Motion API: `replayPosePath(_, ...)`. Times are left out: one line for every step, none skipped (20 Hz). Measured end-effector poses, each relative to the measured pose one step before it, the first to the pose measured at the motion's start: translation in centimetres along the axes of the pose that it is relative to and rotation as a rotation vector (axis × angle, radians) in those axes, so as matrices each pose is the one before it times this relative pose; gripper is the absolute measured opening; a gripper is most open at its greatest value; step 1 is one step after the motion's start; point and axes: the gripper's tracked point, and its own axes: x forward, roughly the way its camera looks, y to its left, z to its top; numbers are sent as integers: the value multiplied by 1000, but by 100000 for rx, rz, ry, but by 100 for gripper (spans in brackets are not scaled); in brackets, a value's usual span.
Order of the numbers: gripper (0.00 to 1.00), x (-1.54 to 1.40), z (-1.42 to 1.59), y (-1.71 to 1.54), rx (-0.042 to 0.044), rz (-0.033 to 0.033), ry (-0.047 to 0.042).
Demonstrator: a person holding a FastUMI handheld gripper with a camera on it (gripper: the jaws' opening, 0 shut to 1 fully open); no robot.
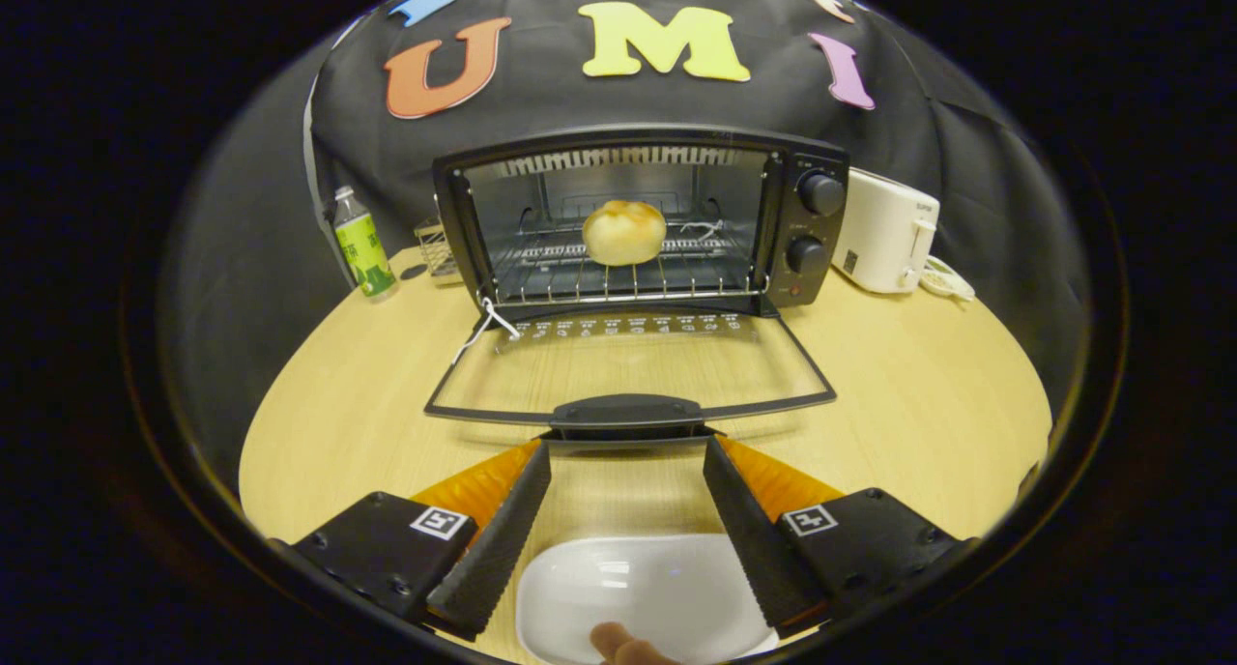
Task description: Open the toaster oven, put the food inside, and close the toaster oven door.
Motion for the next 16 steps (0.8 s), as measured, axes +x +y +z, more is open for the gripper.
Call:
replayPosePath(100,521,248,-198,-1535,-1777,-643)
replayPosePath(100,331,111,-299,-824,-1965,-240)
replayPosePath(100,385,-197,14,33,-790,193)
replayPosePath(100,-98,121,158,154,146,748)
replayPosePath(100,-42,78,-53,423,-135,242)
replayPosePath(100,-51,189,8,103,-166,-175)
replayPosePath(100,-161,138,-11,-136,-238,-66)
replayPosePath(100,-314,363,35,29,-32,-422)
replayPosePath(100,-478,506,3,481,120,-711)
replayPosePath(100,-567,683,61,659,288,-1989)
replayPosePath(100,-400,978,147,738,68,-2795)
replayPosePath(100,-522,784,67,158,159,-2747)
replayPosePath(100,-8,611,44,65,-6,-2226)
replayPosePath(100,-207,610,32,-103,-39,-2156)
replayPosePath(100,-14,564,78,196,-13,-1744)
replayPosePath(100,-150,653,79,391,-144,-2009)
